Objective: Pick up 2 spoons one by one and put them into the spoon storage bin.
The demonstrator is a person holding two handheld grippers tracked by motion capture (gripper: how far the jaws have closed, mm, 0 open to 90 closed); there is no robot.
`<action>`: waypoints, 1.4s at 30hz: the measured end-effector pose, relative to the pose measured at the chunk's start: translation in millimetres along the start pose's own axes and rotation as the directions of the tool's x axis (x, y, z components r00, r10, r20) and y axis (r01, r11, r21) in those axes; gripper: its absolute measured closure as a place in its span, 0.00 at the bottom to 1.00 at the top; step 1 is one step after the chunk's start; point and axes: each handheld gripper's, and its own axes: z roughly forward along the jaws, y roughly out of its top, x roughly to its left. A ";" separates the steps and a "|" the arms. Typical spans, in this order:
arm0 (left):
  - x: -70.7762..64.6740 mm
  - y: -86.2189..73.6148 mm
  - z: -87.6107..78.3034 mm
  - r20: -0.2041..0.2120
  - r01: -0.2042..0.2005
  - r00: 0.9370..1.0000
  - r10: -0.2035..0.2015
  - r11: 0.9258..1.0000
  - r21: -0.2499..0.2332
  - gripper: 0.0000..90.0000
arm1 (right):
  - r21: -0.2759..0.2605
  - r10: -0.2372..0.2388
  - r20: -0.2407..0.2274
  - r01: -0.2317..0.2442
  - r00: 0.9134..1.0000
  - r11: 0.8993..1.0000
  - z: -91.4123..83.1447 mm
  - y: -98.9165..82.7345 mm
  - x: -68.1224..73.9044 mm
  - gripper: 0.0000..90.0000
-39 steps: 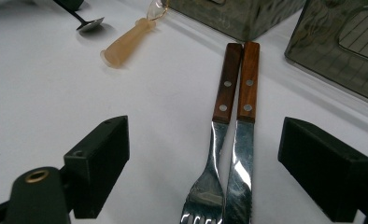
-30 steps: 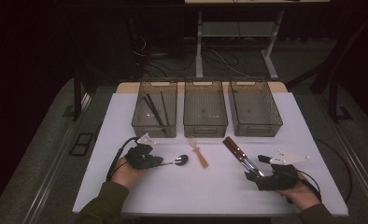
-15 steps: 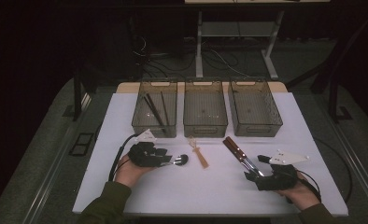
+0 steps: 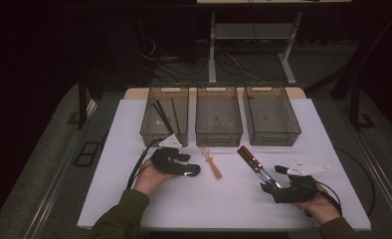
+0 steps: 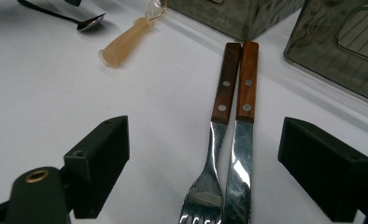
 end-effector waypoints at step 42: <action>-17.3 -1.1 7.1 -0.004 -0.140 0.990 0.142 0.978 0.152 0.86 | 0.008 -0.015 0.002 0.015 1.000 1.000 0.7 0.1 0.9 0.18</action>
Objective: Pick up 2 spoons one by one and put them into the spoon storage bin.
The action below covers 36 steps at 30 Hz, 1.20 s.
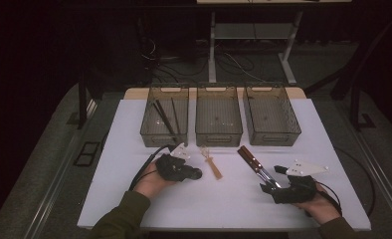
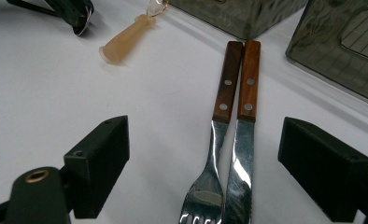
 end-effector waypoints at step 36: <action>-1.8 0.4 -10.1 0.047 0.025 0.999 -0.025 1.000 -0.013 0.98 | -0.011 -0.002 -0.017 0.001 1.000 1.000 -0.5 0.5 1.6 0.18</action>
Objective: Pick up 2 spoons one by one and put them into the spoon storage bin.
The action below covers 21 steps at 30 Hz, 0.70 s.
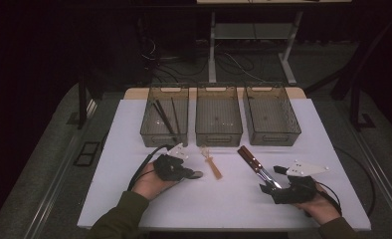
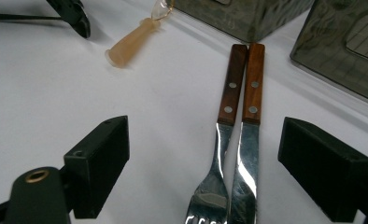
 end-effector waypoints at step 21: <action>0.6 13.2 -14.1 0.000 0.038 0.999 -0.038 0.992 -0.117 0.98 | -0.009 0.000 -0.008 -0.001 1.000 1.000 1.3 0.3 1.3 0.13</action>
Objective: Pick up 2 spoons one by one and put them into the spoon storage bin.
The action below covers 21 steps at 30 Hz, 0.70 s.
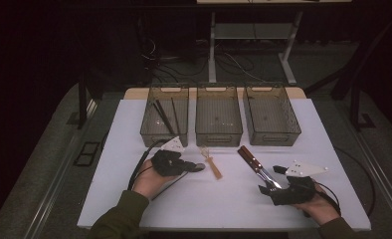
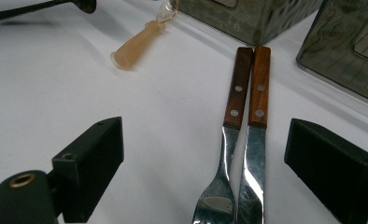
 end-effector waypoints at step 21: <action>14.1 37.0 6.6 -0.035 0.030 0.999 -0.032 0.998 -0.063 0.98 | -0.028 0.002 0.010 -0.002 1.000 1.000 -4.2 0.8 -0.9 0.13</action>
